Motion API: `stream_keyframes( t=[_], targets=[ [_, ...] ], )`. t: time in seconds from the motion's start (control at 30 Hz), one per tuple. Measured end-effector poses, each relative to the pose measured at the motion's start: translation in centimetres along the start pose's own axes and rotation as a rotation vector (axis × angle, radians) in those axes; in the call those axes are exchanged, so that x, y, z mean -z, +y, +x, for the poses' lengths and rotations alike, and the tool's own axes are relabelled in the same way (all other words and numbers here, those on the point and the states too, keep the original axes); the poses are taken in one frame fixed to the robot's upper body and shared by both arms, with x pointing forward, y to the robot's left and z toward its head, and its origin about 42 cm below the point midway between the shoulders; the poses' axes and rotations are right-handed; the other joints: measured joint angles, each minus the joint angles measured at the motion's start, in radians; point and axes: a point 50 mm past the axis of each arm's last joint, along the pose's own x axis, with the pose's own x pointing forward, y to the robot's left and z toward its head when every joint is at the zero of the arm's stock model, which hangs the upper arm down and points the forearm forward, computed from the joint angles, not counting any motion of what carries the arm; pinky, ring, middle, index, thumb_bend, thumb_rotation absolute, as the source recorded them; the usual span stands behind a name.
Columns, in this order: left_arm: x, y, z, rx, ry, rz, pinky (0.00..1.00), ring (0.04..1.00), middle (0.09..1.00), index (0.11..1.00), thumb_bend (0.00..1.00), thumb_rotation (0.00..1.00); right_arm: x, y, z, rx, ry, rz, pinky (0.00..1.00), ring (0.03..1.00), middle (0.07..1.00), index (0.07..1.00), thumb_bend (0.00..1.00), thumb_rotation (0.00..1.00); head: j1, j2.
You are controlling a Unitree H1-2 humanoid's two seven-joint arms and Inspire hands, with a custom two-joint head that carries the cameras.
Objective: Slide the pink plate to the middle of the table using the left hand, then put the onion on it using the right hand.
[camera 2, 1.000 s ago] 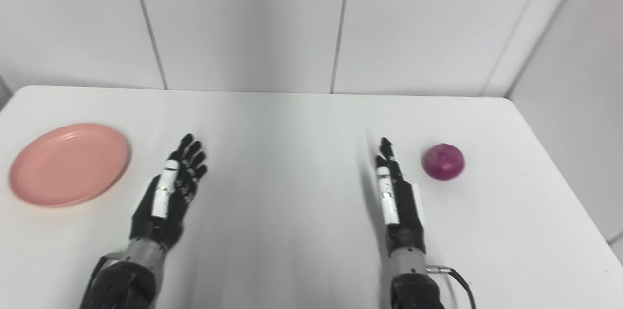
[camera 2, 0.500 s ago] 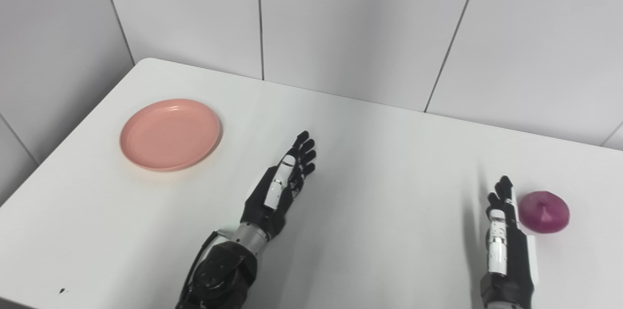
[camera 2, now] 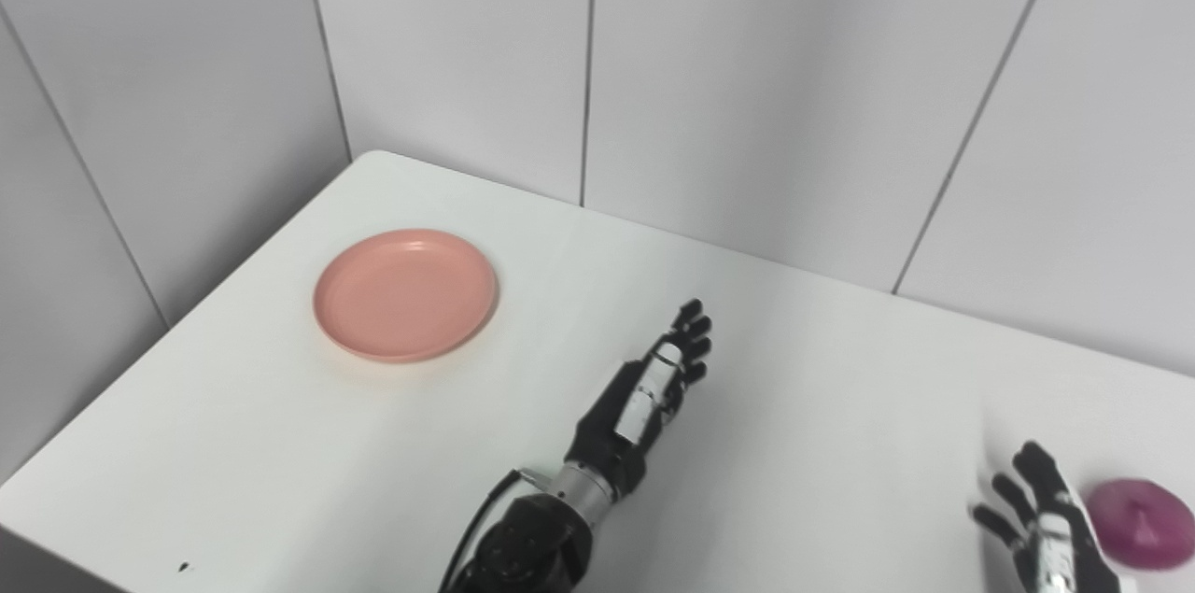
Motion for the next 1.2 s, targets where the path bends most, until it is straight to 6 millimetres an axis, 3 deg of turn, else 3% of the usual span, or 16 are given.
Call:
stream_keyframes(
  t=[0.17,0.53,0.9,0.93,0.97,1.0,1.07,1.2],
  targets=[
    [0.1,-0.3,0.3,-0.004,-0.011,0.004,1.00,1.000,1.000,0.998,0.40,1.00,-0.3,0.0,0.4,0.000,-0.031,0.006,0.51,0.759,0.827,0.828,0.09,1.00,0.005,-0.006],
    [-0.1,-0.3,0.3,-0.009,-0.021,0.001,1.00,1.000,1.000,1.000,0.41,1.00,-0.3,0.1,0.5,0.000,-0.037,0.002,0.39,0.707,0.791,0.817,0.08,1.00,0.000,-0.014],
    [-1.0,0.2,-0.6,-0.024,-0.028,0.007,1.00,1.000,1.000,1.000,0.41,1.00,0.2,0.5,0.6,0.004,-0.021,0.013,0.32,0.645,0.739,0.783,0.08,0.92,0.011,-0.032],
    [-1.3,0.2,-0.8,-0.027,-0.028,0.009,1.00,1.000,1.000,1.000,0.41,1.00,0.3,0.5,0.7,0.004,-0.016,0.013,0.37,0.641,0.733,0.778,0.22,0.47,0.012,-0.037],
    [-1.7,0.3,-0.9,-0.031,-0.037,0.010,1.00,1.000,1.000,1.000,0.41,1.00,0.4,0.5,0.6,0.005,-0.015,0.014,0.39,0.639,0.731,0.777,0.29,0.24,0.017,-0.041],
    [-2.3,0.3,-1.0,-0.032,-0.045,0.011,1.00,1.000,1.000,1.000,0.41,1.00,0.4,0.6,0.7,0.005,-0.015,0.013,0.41,0.636,0.729,0.777,0.34,0.10,0.017,-0.041],
    [-3.5,0.3,-1.0,-0.036,-0.075,0.022,1.00,1.000,1.000,1.000,0.40,1.00,0.4,0.6,0.7,0.005,-0.019,0.016,0.42,0.624,0.719,0.774,0.36,0.03,0.020,-0.045],
    [-4.8,0.3,-1.0,-0.038,-0.100,0.024,1.00,1.000,1.000,1.000,0.39,1.00,0.2,0.9,0.8,0.005,-0.034,0.022,0.42,0.620,0.722,0.776,0.37,0.00,0.026,-0.057]
  ],
)
